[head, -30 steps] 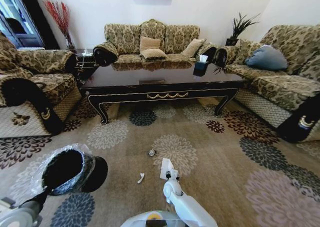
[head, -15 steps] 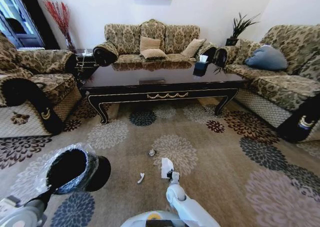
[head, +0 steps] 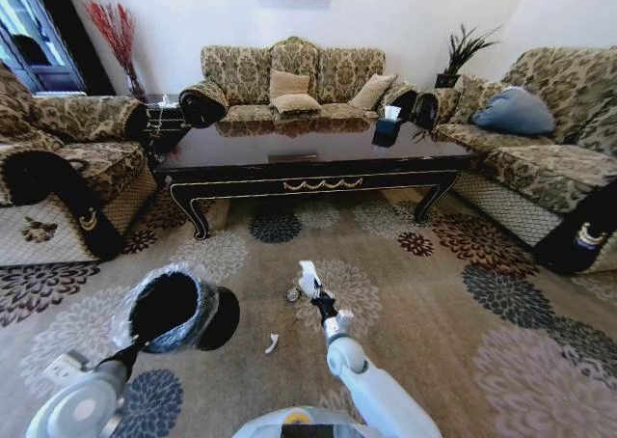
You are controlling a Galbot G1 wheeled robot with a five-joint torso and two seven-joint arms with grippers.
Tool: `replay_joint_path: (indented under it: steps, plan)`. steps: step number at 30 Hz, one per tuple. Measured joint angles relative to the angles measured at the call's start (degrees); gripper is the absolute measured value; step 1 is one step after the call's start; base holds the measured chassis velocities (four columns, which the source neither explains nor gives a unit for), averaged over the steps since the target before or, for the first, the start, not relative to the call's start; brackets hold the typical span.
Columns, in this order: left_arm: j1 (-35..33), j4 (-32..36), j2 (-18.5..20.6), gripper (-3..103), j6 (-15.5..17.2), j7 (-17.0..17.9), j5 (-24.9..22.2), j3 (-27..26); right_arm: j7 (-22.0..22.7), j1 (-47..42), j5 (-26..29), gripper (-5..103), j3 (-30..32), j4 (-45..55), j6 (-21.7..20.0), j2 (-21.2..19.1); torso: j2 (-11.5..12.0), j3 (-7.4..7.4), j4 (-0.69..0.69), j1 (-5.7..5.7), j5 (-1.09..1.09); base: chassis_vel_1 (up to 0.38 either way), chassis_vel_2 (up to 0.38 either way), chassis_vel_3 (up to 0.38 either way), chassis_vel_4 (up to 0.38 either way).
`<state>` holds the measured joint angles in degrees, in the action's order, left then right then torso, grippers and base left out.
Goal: Move to the front of the table and pick up the trash from the floor, then place it into the trash bin.
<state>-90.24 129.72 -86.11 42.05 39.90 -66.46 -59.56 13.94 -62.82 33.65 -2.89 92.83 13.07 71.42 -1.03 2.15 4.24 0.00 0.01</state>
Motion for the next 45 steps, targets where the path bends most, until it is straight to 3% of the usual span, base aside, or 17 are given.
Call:
replay_joint_path:
  steps: [6,10,15,23,25,29,31,36,39,45]
  plan:
    - [1.13,-1.08,-0.37,2,0.02,0.02,3.47,4.35,-5.44,3.73,1.65,0,-2.38,1.96,3.44,-6.00,0.00,0.01,-0.01,0.00,-0.01,0.000,0.000,0.000,0.000]
    - [1.87,-1.15,-0.73,2,0.05,-0.59,9.15,9.70,-10.35,6.87,6.50,0,-4.28,4.76,5.78,-10.41,0.00,0.00,0.01,0.00,0.00,0.000,0.000,0.000,0.000]
    - [2.30,-2.04,-0.30,2,0.11,-2.82,13.40,13.10,-14.47,8.21,9.15,0,-5.82,5.54,7.84,-10.59,0.00,0.00,-0.01,0.00,0.00,0.000,0.000,0.000,0.000]
    - [3.59,-3.29,0.14,2,0.11,-4.41,14.43,14.03,-21.33,8.17,10.92,0,-8.44,8.15,9.57,-11.15,0.00,0.00,-0.01,0.00,-0.01,0.000,0.000,0.000,0.000]
    - [3.75,-4.13,0.05,2,0.02,-5.48,15.27,14.45,-25.52,8.82,10.01,0,-10.12,7.82,11.52,-12.22,0.00,0.00,0.00,0.00,-0.01,0.000,0.000,0.000,0.000]
    - [4.18,-5.46,-0.03,2,-0.38,-5.71,15.66,14.86,-29.58,10.15,10.01,0,-11.99,6.62,13.76,-12.98,0.00,0.00,-0.01,0.00,-0.02,0.000,0.000,0.000,0.000]
    - [4.93,-6.51,-0.08,2,-0.66,-5.74,15.74,15.27,-32.86,11.59,9.73,0,-13.54,5.14,15.84,-13.00,0.00,0.00,-0.01,0.00,-0.02,0.000,0.000,0.000,0.000]
    - [6.29,-7.82,-0.39,2,-0.87,-5.93,15.74,16.33,-36.23,14.34,9.73,0,-16.85,2.32,18.54,-12.30,0.00,0.00,0.00,0.00,-0.02,0.000,0.000,0.000,0.000]
    - [8.18,-9.35,-0.92,2,-1.36,-6.61,15.66,17.80,-38.84,19.23,8.99,0,-22.49,-3.08,21.46,-8.23,0.01,0.01,-0.01,0.01,-0.02,0.000,0.000,0.000,0.000]
    - [8.60,-9.53,-1.21,2,-3.02,-8.23,15.44,18.34,-40.77,22.45,9.29,0,-24.54,-6.97,22.08,-4.78,0.00,0.00,-0.01,0.00,-0.02,0.000,0.000,0.000,0.000]
